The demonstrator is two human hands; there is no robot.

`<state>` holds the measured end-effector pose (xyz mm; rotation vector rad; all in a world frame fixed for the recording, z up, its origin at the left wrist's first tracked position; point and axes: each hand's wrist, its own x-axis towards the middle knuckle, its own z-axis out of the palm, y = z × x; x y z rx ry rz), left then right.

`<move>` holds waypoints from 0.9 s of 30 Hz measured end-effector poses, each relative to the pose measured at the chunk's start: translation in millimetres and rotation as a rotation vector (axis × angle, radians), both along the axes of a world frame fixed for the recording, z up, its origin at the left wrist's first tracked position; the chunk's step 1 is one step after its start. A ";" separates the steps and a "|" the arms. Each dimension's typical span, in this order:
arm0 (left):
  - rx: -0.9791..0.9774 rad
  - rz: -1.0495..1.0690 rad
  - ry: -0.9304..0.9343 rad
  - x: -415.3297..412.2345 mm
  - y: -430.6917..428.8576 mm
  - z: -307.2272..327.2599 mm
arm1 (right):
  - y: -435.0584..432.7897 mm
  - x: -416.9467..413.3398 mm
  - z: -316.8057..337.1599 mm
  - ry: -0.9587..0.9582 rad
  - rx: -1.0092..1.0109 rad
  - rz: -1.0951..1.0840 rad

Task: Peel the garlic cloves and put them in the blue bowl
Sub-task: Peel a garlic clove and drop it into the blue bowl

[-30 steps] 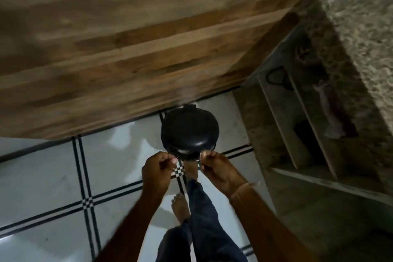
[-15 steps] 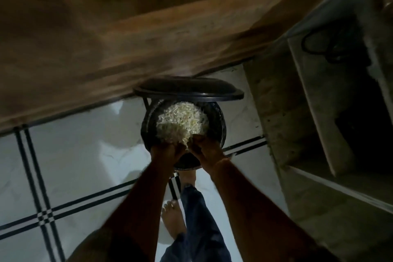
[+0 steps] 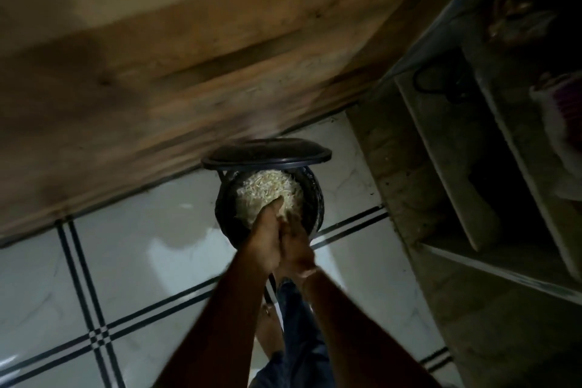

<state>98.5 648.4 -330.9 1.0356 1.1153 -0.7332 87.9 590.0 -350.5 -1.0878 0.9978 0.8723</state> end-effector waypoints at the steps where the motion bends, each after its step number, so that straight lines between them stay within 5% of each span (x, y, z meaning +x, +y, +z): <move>1: -0.008 0.026 -0.028 1.3 -5.8 14.6 | -6.8 -1.1 0.6 0.004 0.044 -0.007; 5: 0.490 -0.415 -0.068 -13.4 4.9 65.2 | -14.2 0.9 110.4 -0.041 0.179 -0.082; 8: 0.415 -0.430 -0.114 -29.6 9.4 128.3 | -40.5 -27.8 199.4 -0.247 0.067 -0.052; 15: 0.638 -0.771 -0.587 -82.1 -64.6 307.4 | -144.9 -115.7 342.7 -0.644 -0.447 0.195; 20: 0.599 -0.976 -0.870 -100.6 -149.5 371.1 | -235.6 -155.6 379.7 -0.898 -0.931 0.425; 27: 0.551 -1.105 -1.172 -107.9 -299.1 405.7 | -379.3 -188.4 403.2 -0.992 -1.094 0.235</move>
